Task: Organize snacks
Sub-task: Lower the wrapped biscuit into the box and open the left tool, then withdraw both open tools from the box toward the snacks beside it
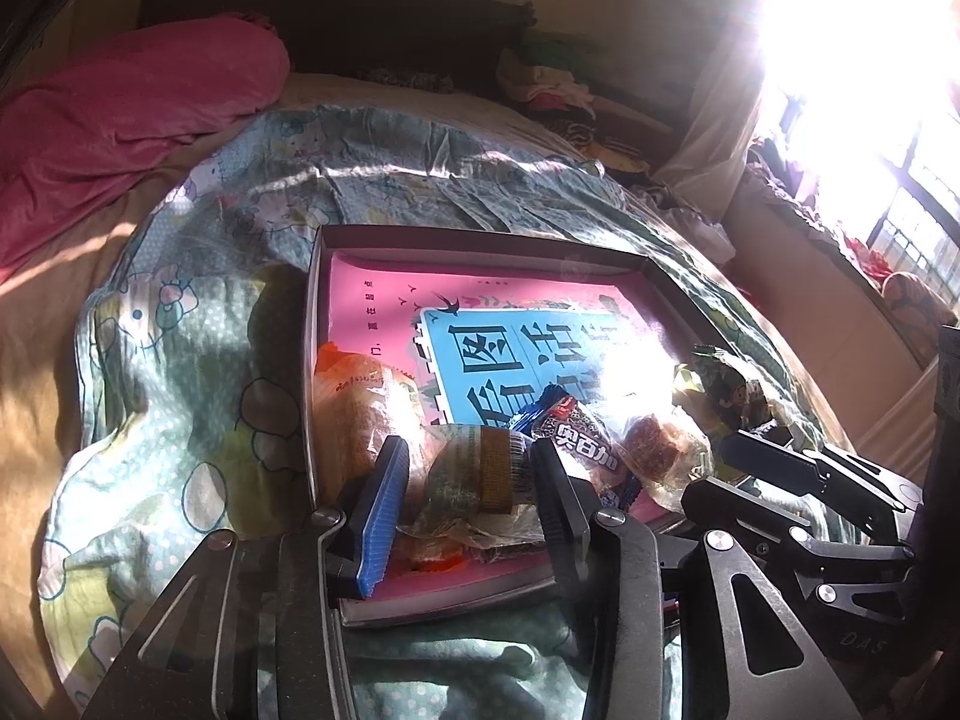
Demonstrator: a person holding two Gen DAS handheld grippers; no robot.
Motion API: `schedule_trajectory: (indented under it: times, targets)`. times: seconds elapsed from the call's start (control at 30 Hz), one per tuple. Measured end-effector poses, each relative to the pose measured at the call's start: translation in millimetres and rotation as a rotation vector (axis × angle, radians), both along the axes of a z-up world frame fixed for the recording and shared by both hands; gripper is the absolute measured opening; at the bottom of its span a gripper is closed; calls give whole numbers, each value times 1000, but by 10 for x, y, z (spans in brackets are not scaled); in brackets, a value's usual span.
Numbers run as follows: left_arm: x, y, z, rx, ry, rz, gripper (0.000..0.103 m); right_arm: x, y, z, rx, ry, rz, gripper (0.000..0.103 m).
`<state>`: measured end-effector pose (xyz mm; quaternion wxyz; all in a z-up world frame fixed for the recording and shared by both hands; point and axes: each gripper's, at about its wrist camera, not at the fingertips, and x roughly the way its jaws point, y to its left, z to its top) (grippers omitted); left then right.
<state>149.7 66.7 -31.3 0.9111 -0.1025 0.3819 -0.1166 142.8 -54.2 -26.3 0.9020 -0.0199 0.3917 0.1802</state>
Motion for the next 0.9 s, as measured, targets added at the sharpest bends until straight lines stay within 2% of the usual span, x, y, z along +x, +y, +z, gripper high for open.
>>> schedule_trajectory:
  times: [0.17, 0.23, 0.5, 0.67, 0.9]
  targets:
    - [-15, -8, 12, 0, -1, -9, 50, -25, -39, 31, -1, -5, -12, 51]
    - [-21, -10, 20, -3, -2, -12, 52, -35, -56, 42, 0, -6, -18, 56]
    - [-47, 3, 48, -13, -1, -15, 60, -80, -121, 73, -4, -20, -25, 57]
    - [-57, 21, 78, -26, -1, -14, 70, -124, -160, 131, -3, -46, -25, 63]
    - [-91, 42, 135, -38, -17, -12, 72, -157, -236, 152, -14, -54, -40, 64]
